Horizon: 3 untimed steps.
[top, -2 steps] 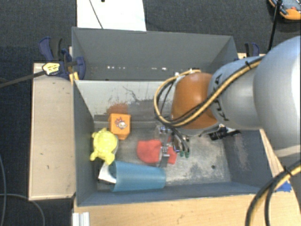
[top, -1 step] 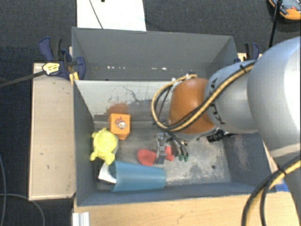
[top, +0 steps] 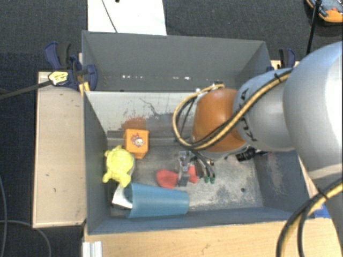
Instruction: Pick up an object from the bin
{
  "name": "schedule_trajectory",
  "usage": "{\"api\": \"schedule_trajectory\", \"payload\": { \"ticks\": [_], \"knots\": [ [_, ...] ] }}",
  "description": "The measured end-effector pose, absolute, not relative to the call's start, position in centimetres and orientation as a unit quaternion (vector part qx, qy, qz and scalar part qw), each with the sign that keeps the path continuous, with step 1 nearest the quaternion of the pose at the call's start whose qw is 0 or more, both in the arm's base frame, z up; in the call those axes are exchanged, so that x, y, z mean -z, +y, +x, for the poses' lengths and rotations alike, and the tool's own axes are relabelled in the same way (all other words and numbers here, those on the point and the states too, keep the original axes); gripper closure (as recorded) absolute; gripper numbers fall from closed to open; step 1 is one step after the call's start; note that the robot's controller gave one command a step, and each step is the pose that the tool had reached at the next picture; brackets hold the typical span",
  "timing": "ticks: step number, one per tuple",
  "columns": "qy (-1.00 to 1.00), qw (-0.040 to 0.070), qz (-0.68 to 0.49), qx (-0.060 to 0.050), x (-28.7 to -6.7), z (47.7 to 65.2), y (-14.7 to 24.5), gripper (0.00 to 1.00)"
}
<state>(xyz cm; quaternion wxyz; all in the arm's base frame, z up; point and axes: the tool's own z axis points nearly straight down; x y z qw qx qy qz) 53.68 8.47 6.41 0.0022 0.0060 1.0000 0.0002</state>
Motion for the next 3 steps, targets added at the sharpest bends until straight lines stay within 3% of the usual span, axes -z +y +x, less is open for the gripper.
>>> {"api": "schedule_trajectory", "payload": {
  "ticks": [2, 3],
  "knots": [
    [1.0, -0.003, 0.006, 0.0, -9.2, 53.4, 8.4, 1.0],
    [1.0, 0.0, 0.006, 0.0, -11.0, 53.6, 8.5, 1.0]
  ]
}}
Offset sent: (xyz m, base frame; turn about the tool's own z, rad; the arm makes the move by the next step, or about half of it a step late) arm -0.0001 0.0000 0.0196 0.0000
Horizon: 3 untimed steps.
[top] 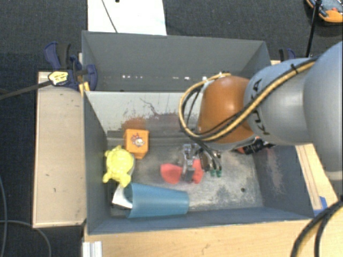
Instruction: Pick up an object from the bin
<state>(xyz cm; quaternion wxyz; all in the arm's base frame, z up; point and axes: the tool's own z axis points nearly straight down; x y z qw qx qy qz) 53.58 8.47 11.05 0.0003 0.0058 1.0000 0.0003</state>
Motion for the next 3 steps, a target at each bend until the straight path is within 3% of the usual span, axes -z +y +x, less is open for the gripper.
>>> {"api": "schedule_trajectory", "payload": {
  "ticks": [3],
  "knots": [
    [1.0, 0.001, 0.007, 0.0, -14.5, 53.6, 8.5, 1.0]
  ]
}}
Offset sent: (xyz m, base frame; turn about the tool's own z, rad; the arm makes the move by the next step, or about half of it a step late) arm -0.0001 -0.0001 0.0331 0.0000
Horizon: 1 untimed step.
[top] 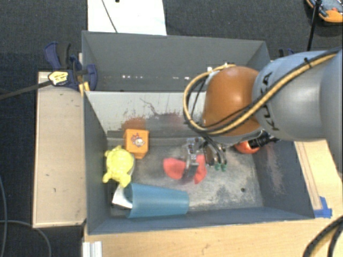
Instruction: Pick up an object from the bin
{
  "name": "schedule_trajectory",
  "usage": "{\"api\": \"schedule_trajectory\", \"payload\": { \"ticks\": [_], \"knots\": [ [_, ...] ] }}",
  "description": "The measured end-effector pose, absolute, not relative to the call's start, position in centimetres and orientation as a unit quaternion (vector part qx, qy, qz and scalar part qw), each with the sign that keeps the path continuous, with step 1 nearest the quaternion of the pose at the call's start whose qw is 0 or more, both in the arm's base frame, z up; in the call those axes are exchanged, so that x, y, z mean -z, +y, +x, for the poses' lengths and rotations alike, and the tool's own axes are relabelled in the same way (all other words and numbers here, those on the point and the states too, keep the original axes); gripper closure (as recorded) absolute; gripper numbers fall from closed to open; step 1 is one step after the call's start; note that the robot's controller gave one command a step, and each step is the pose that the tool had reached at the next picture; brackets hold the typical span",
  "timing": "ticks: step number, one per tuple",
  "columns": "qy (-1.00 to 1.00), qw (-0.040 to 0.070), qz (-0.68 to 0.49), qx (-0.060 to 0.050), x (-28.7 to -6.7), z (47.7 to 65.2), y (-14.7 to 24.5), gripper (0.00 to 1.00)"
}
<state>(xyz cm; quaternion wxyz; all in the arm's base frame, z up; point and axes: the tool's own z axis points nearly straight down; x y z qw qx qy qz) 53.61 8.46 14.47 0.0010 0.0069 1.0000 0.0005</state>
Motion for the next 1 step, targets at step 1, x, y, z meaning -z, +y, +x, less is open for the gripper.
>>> {"api": "schedule_trajectory", "payload": {
  "ticks": [1],
  "knots": [
    [1.0, 0.002, 0.007, -0.001, -15.5, 53.66, 8.47, 1.0]
  ]
}}
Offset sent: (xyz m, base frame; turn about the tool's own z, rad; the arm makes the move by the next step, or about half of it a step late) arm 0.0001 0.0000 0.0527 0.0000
